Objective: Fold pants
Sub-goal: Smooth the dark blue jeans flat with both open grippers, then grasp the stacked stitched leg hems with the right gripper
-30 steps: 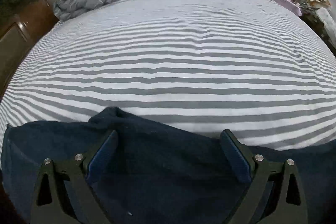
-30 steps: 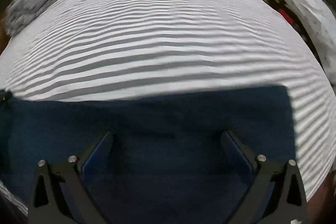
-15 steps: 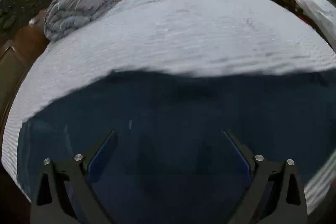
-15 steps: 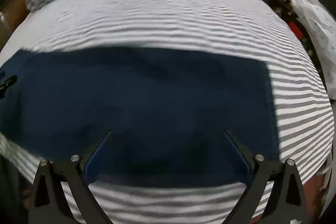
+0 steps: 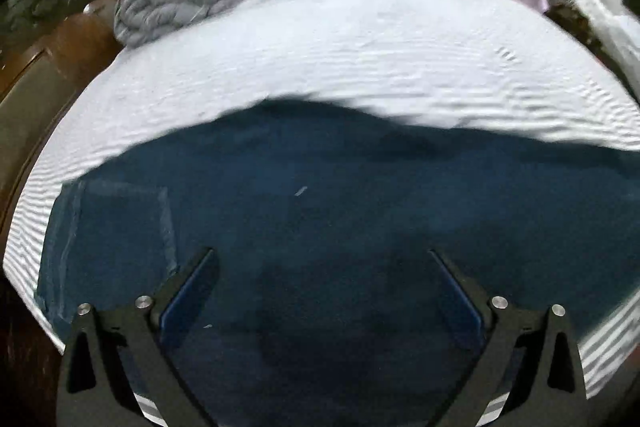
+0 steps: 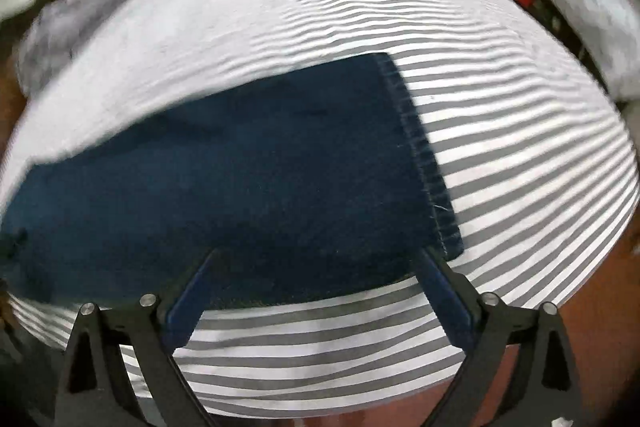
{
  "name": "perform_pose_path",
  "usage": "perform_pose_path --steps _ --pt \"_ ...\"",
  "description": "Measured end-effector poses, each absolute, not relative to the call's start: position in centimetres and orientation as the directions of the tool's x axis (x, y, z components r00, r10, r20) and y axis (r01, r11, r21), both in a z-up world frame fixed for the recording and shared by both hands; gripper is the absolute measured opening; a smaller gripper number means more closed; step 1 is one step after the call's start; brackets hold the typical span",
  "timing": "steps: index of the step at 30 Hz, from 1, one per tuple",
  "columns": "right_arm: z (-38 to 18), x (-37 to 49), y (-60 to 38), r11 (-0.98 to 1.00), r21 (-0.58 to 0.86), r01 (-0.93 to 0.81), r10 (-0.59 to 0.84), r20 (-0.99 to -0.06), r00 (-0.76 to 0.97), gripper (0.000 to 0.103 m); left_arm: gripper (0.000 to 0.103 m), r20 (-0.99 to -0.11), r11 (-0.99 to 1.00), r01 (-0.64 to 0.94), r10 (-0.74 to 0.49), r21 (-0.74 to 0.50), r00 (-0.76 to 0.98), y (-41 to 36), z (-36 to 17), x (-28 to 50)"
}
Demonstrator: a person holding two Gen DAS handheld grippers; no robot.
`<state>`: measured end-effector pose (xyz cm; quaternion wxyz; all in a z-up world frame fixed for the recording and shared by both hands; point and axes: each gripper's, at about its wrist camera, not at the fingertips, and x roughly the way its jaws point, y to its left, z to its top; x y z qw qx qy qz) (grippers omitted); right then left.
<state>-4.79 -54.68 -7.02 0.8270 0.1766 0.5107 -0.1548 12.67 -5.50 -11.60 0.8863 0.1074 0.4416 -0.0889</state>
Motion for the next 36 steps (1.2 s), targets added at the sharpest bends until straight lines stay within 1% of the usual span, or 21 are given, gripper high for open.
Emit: perform_pose_path --steps 3,5,7,9,12,14,18,22,25,30,32,34,36 --pt "-6.7 -6.0 -57.8 0.788 0.32 0.525 0.04 -0.879 0.476 0.096 0.101 -0.787 0.953 0.291 -0.116 0.084 0.606 -7.8 -10.2 12.6" --pt "-6.7 -7.4 -60.3 0.695 0.453 0.558 0.123 -0.84 0.529 0.096 0.101 -0.791 0.95 0.304 -0.131 0.073 0.598 -9.2 -9.9 12.9" --pt "-6.7 -7.8 -63.1 0.621 0.543 0.565 0.198 -0.806 0.558 0.096 0.101 -0.8 0.949 0.311 -0.145 0.055 0.582 -10.5 -10.0 13.3" --pt "-7.0 -7.6 -65.4 0.585 0.599 0.547 0.273 -0.781 0.562 0.097 0.101 -0.804 0.948 0.311 -0.136 0.063 0.579 -11.3 -10.2 13.8" --pt "-7.6 -7.1 -68.8 0.568 0.613 0.55 0.304 -0.777 0.552 0.097 0.101 -0.809 0.946 0.316 -0.127 0.075 0.573 -12.1 -10.7 14.3" --pt "-8.3 -6.3 -70.7 0.549 0.649 0.526 0.37 -0.753 0.544 0.097 0.101 -0.811 0.943 0.321 -0.116 0.092 0.573 -12.8 -11.2 14.0" --pt "-9.7 -4.8 -71.5 0.597 0.623 0.506 0.406 -0.778 0.479 0.097 0.101 -0.811 0.936 0.328 -0.092 0.127 0.578 -13.9 -11.9 14.0" --pt "-10.7 -4.1 -71.4 0.618 0.643 0.452 0.453 -0.762 0.464 0.096 0.101 -0.797 0.93 0.329 -0.071 0.165 0.599 -15.3 -12.0 13.8" --pt "-11.5 -3.0 -71.0 0.611 0.681 0.403 0.509 -0.728 0.459 0.094 0.101 -0.79 0.93 0.327 -0.07 0.169 0.609 -16.2 -11.9 13.7" --pt "-12.3 -2.0 -70.4 0.622 0.71 0.331 0.549 -0.696 0.462 0.094 0.101 -0.8 0.938 0.303 -0.051 0.166 0.598 -16.8 -12.3 14.4" --pt "-12.3 -2.4 -70.5 0.599 0.746 0.293 0.59 -0.658 0.468 0.093 0.101 -0.805 0.943 0.29 -0.045 0.16 0.592 -16.6 -12.5 14.6" --pt "-12.7 -2.6 -70.3 0.549 0.798 0.248 0.657 -0.595 0.463 0.09 0.101 -0.807 0.945 0.283 -0.035 0.166 0.589 -16.5 -12.7 14.7" --pt "-13.2 -2.5 -69.7 0.538 0.812 0.226 0.685 -0.577 0.444 0.089 0.101 -0.807 0.943 0.278 -0.02 0.18 0.59 -16.5 -13.0 14.9"
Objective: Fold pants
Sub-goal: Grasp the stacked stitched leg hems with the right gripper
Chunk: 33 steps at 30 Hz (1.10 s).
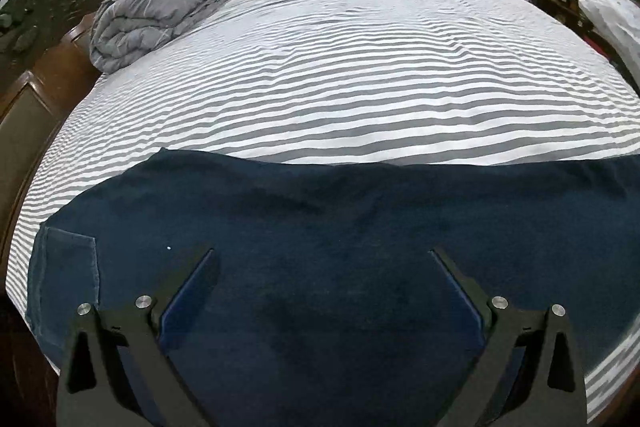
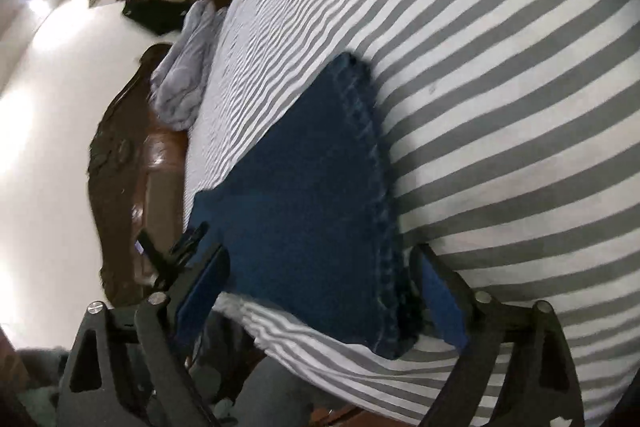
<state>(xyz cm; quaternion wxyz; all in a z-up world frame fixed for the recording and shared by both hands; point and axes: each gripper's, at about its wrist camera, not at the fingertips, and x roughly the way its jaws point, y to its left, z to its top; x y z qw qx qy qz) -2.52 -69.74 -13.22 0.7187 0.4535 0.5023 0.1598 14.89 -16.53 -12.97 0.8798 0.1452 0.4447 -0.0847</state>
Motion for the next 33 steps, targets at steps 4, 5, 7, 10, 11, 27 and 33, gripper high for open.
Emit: perform_pose_path --steps 4,5,7,10,11,27,33 --pt "-13.5 -1.4 -69.3 0.494 0.849 0.188 0.708 -0.518 0.479 0.083 0.101 -0.809 0.942 0.268 0.005 0.201 0.588 -16.7 -13.5 15.1" --pt "-13.6 -0.8 -68.9 0.485 0.857 0.176 0.72 -0.505 0.475 0.079 0.101 -0.81 0.942 0.27 0.006 0.202 0.586 -16.8 -13.6 15.1" --pt "-14.1 0.5 -67.6 0.51 0.84 0.183 0.725 -0.534 0.435 0.069 0.101 -0.805 0.938 0.269 0.019 0.219 0.592 -17.0 -13.7 15.1" --pt "-13.7 1.4 -66.3 0.552 0.814 0.183 0.706 -0.572 0.417 0.052 0.101 -0.803 0.935 0.272 0.021 0.226 0.595 -17.1 -13.7 15.2" --pt "-13.7 1.5 -66.1 0.547 0.814 0.195 0.711 -0.574 0.405 0.048 0.101 -0.802 0.935 0.272 0.02 0.226 0.597 -17.1 -13.7 15.3" --pt "-12.4 -0.1 -65.7 0.599 0.686 0.413 0.514 -0.724 0.46 0.016 0.101 -0.799 0.935 0.254 0.049 0.248 0.599 -14.8 -15.5 16.0" --pt "-10.0 -0.1 -64.0 0.611 0.643 0.463 0.431 -0.76 0.486 0.015 0.102 -0.828 0.945 0.264 0.012 0.193 0.561 -14.0 -15.7 16.9"
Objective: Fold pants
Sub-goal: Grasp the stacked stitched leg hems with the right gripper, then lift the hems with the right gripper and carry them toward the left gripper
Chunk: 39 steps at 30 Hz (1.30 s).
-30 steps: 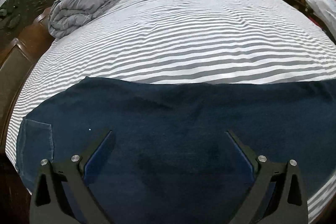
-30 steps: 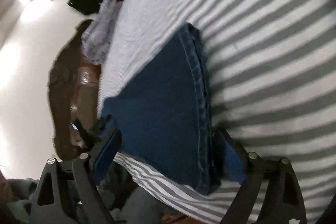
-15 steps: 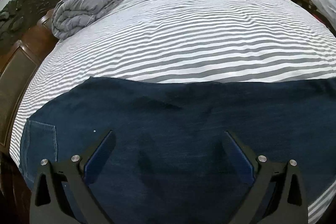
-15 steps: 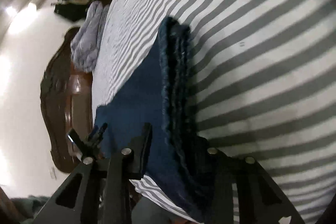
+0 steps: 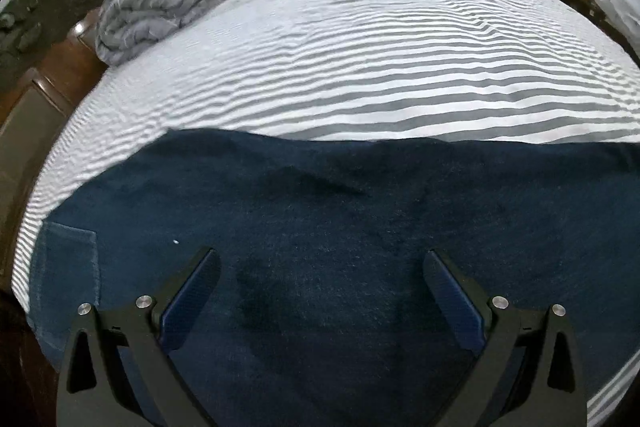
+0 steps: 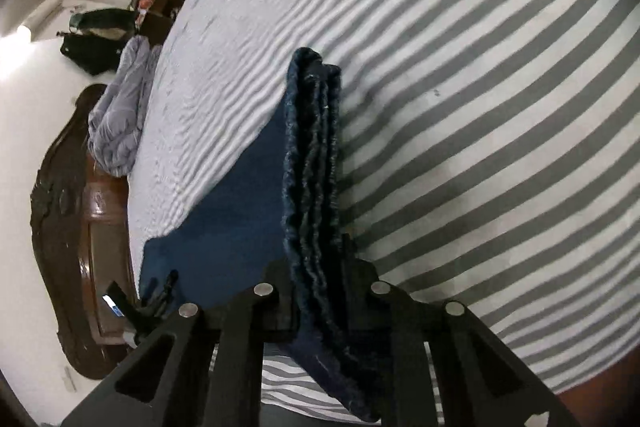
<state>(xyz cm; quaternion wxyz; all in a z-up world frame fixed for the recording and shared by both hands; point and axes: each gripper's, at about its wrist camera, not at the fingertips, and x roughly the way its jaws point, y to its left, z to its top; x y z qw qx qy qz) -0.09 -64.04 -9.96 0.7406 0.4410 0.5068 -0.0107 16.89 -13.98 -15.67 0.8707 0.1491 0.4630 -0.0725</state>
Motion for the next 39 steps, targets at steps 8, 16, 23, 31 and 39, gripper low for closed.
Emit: perform_pose_path --steps 8,16,23,31,39 --pt "-5.4 1.3 -60.6 0.631 0.643 0.435 0.403 -0.75 0.524 0.015 0.103 -0.827 0.955 0.254 -0.016 0.154 0.561 -13.2 -16.2 17.1" --pt "-2.6 3.1 -57.1 0.669 0.64 0.377 0.424 -0.746 0.514 0.015 0.103 -0.835 0.961 0.254 -0.051 0.108 0.548 -12.7 -16.2 17.1" --pt "-1.5 5.2 -53.0 0.715 0.622 0.318 0.448 -0.758 0.474 0.016 0.103 -0.84 0.967 0.238 -0.056 0.089 0.539 -11.8 -15.8 17.1" --pt "-1.9 8.7 -45.3 0.718 0.655 0.235 0.529 -0.733 0.428 0.016 0.103 -0.831 0.975 0.207 -0.055 0.073 0.553 -7.8 -15.4 16.6" --pt "-6.0 12.6 -37.2 0.751 0.634 0.184 0.557 -0.757 0.341 0.016 0.103 -0.832 0.985 0.163 -0.051 0.048 0.552 -3.9 -15.6 16.1"
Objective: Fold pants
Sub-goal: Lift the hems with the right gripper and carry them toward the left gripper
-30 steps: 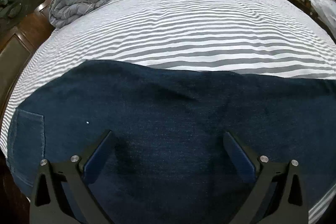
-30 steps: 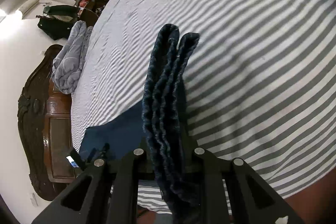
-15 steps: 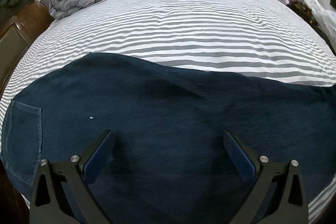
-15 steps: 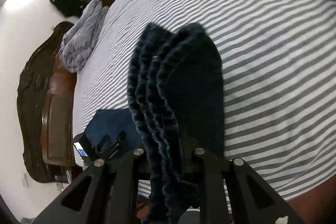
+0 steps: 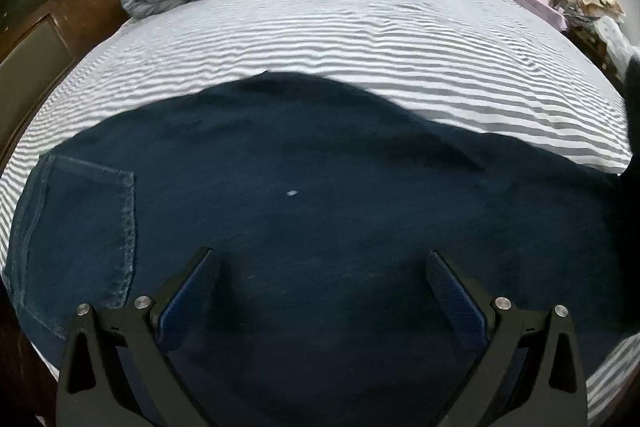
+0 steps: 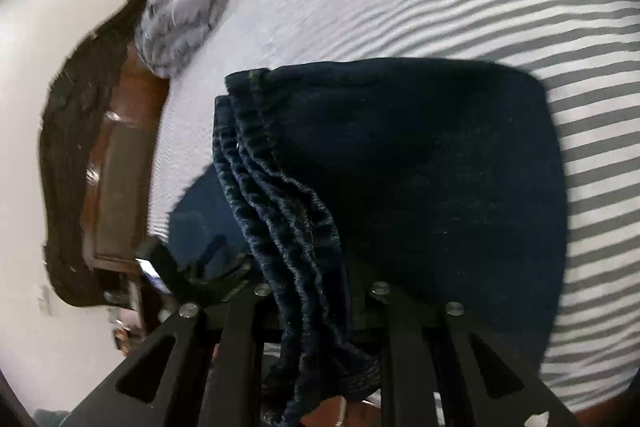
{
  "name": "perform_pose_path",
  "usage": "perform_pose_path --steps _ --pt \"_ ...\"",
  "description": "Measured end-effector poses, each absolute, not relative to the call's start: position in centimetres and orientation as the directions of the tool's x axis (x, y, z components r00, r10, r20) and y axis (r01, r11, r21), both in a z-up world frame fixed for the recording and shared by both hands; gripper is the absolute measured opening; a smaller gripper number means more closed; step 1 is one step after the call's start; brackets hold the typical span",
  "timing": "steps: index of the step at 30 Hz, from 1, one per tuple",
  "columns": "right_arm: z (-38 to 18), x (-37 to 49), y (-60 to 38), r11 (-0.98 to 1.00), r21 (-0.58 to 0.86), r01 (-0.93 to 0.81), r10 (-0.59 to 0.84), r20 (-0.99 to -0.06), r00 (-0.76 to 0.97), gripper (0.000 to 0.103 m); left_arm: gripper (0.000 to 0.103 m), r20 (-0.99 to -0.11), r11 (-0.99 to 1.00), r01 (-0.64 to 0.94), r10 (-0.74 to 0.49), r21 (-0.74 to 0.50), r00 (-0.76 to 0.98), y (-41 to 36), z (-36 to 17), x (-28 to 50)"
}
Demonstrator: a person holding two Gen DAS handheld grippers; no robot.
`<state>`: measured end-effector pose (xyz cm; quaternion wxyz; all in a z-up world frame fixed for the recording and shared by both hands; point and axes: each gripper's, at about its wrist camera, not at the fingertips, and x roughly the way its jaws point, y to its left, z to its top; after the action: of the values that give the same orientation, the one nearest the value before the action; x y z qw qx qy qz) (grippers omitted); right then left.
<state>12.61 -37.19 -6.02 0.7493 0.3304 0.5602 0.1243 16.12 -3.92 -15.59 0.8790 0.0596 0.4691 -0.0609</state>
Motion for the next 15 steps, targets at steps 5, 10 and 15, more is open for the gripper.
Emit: perform_pose_path --steps 5,10,15 --pt "-10.5 13.7 -33.7 0.833 0.515 0.201 0.467 -0.85 0.245 0.016 0.103 -0.833 0.988 0.153 -0.066 0.023 0.55 -2.9 -15.7 16.2" --pt "-10.9 13.9 -32.5 0.852 0.49 0.185 0.443 -0.863 0.244 0.022 0.103 -0.831 0.988 0.152 -0.074 0.012 0.552 -2.6 -15.7 16.1" --pt "-10.1 14.7 -32.4 0.801 0.559 0.215 0.499 -0.821 0.277 0.024 0.103 -0.83 0.988 0.156 -0.077 0.012 0.553 -2.8 -15.9 16.3"
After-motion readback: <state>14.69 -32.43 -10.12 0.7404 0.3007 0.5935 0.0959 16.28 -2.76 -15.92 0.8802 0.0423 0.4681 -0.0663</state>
